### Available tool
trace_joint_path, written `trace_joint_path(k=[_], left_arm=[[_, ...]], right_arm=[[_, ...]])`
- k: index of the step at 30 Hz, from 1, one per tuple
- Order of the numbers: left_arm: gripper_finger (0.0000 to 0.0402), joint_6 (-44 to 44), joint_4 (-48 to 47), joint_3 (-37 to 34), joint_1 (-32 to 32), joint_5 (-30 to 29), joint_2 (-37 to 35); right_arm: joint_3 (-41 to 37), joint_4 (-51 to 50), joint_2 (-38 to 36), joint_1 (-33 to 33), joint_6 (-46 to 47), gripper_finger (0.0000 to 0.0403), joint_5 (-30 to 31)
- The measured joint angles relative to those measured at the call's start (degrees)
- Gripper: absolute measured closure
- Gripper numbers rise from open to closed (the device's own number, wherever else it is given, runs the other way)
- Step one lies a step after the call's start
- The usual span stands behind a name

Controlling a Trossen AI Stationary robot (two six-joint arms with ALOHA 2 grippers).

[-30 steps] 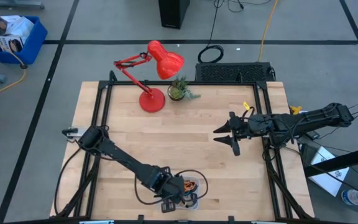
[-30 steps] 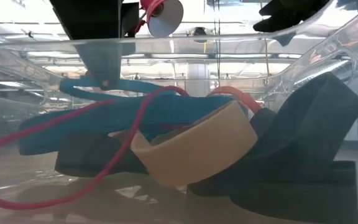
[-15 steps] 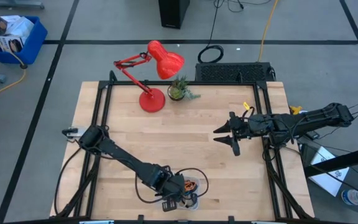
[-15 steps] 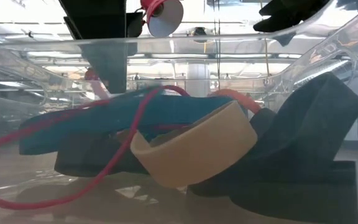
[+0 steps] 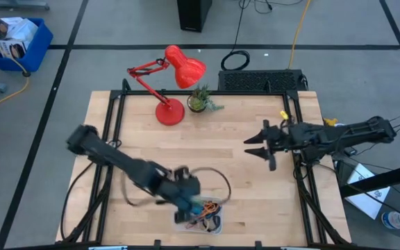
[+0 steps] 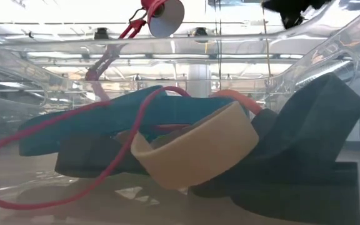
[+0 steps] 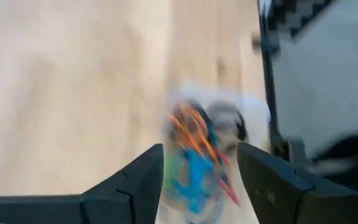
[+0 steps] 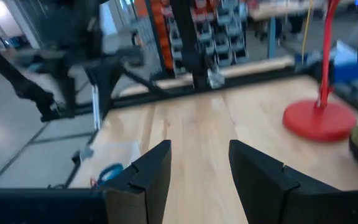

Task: Pick and place rubber bands into bin
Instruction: Return to Home Position

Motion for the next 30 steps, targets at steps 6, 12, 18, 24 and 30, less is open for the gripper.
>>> trace_joint_path(k=[6, 12, 18, 24, 30], left_arm=[[0.0188, 9.43, 0.27, -3.34, 2.12, -7.32, -14.60], [0.0187, 12.83, 12.65, -21.19, 5.94, -6.67, -32.83], [0.0187, 14.99, 25.60, -41.02, 10.24, -1.24, -50.90], [0.0188, 14.51, 26.94, -52.50, 12.34, -1.13, -65.42], [0.0188, 15.54, 26.82, -59.32, 14.92, -1.21, -77.01]], right_arm=[[0.00, -4.26, -10.22, 0.00, -2.32, 0.0248, 0.23], [-1.66, -5.82, -13.94, 0.00, -2.76, 0.0248, 6.24], [-4.08, -5.66, -14.95, 0.00, -4.28, 0.0248, 6.29], [-9.28, -5.61, -20.77, 0.00, -2.48, 0.0248, 7.56], [-12.59, -4.87, -26.50, 0.00, -1.93, 0.0248, 7.88]])
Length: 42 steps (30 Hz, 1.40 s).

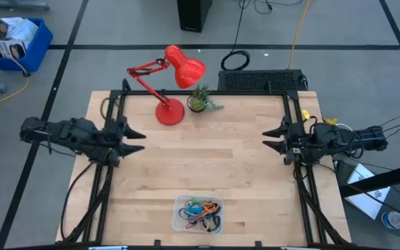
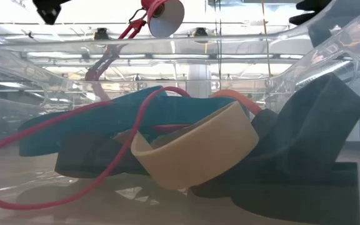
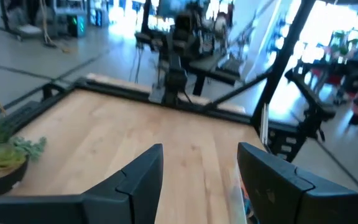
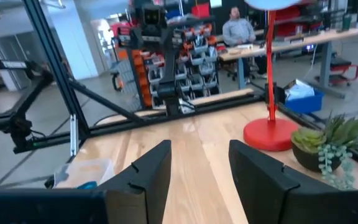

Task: Pick and place rubber bands into bin
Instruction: Return to Home Position

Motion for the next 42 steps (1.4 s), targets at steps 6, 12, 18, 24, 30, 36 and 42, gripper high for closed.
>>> trace_joint_path(k=[6, 12, 18, 24, 30, 36, 42], left_arm=[[0.0188, -0.07, -0.12, -5.99, 1.64, 0.00, -9.65], [0.0188, -0.49, 0.07, -12.02, 2.87, -0.23, -15.35], [0.0188, -1.90, 0.38, -17.71, 5.05, -1.07, -20.47], [0.0188, -2.00, 3.21, -22.14, 6.86, 0.96, -24.85], [0.0188, -3.82, 3.56, -25.14, 8.40, 2.59, -24.82], [0.0188, -4.53, 7.76, -28.89, 9.44, 3.98, -24.79], [0.0188, -4.15, 11.35, -32.20, 10.89, 5.49, -24.78]], right_arm=[[-3.67, 2.51, -4.76, 0.00, -1.51, 0.0248, 0.00], [-8.51, 9.39, -6.69, 0.00, -1.37, 0.0248, -0.01], [-13.86, 17.06, -7.00, 0.00, -2.66, 0.0248, -0.17], [-18.26, 23.48, -7.03, 0.00, -1.82, 0.0248, -0.22], [-21.57, 28.82, -7.05, 0.00, -2.28, 0.0248, -0.24], [-23.94, 31.56, -7.07, 0.00, -2.28, 0.0248, -0.26], [-24.11, 31.02, -7.05, 0.00, -2.28, 0.0248, -0.26]])
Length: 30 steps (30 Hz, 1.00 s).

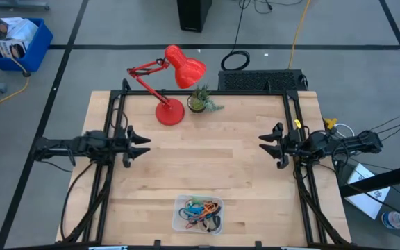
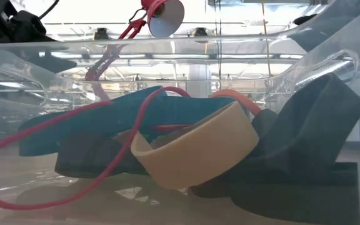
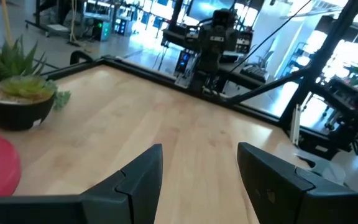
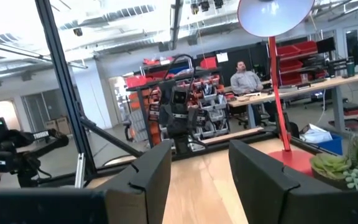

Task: Pick and place rubber bands into bin
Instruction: Return to Home Position

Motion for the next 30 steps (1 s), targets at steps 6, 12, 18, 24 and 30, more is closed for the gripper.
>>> trace_joint_path(k=[6, 12, 18, 24, 30], left_arm=[[0.0188, 1.07, 3.23, -1.72, 1.18, 0.85, 0.16], [0.0188, 7.54, 3.51, -1.74, 2.27, -1.39, 0.20], [0.0188, 13.53, 3.83, -1.79, 2.38, -2.14, 0.22], [0.0188, 12.85, 3.91, -1.81, 2.38, -2.19, 0.22], [0.0188, 12.83, 3.93, -1.81, 2.38, -2.19, 0.22]], right_arm=[[-0.08, -0.92, 0.00, 0.00, 0.00, 0.0248, -0.02], [-0.12, -6.22, 0.02, 0.00, 0.00, 0.0248, -0.01], [-0.17, -13.77, 0.02, 0.00, -0.02, 0.0248, -0.01], [-0.17, -17.72, 0.04, 0.00, -0.01, 0.0248, -0.15], [-0.20, -16.27, 0.04, 0.00, -0.02, 0.0248, -0.02]])
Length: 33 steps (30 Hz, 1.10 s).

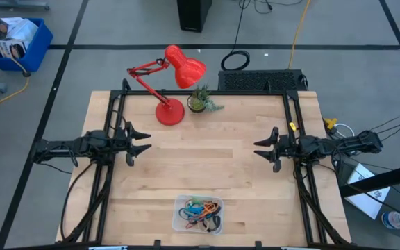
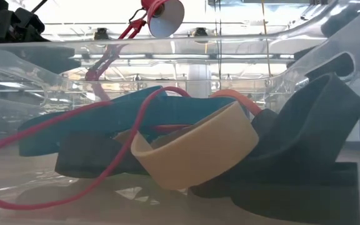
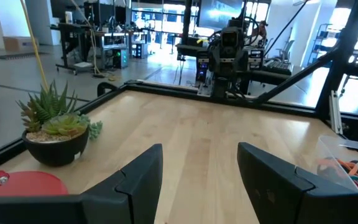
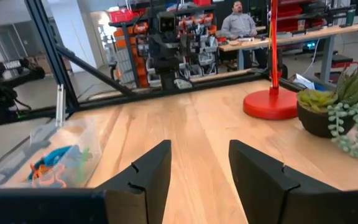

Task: Pick and place rubber bands into bin
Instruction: Return to Home Position

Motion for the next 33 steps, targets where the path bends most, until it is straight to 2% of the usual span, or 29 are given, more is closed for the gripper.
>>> trace_joint_path(k=[33], left_arm=[[0.0188, -0.07, 0.02, 0.00, 0.00, -0.07, 0.00]], right_arm=[[-0.02, 0.79, 0.00, 0.00, 0.02, 0.0248, 0.02]])
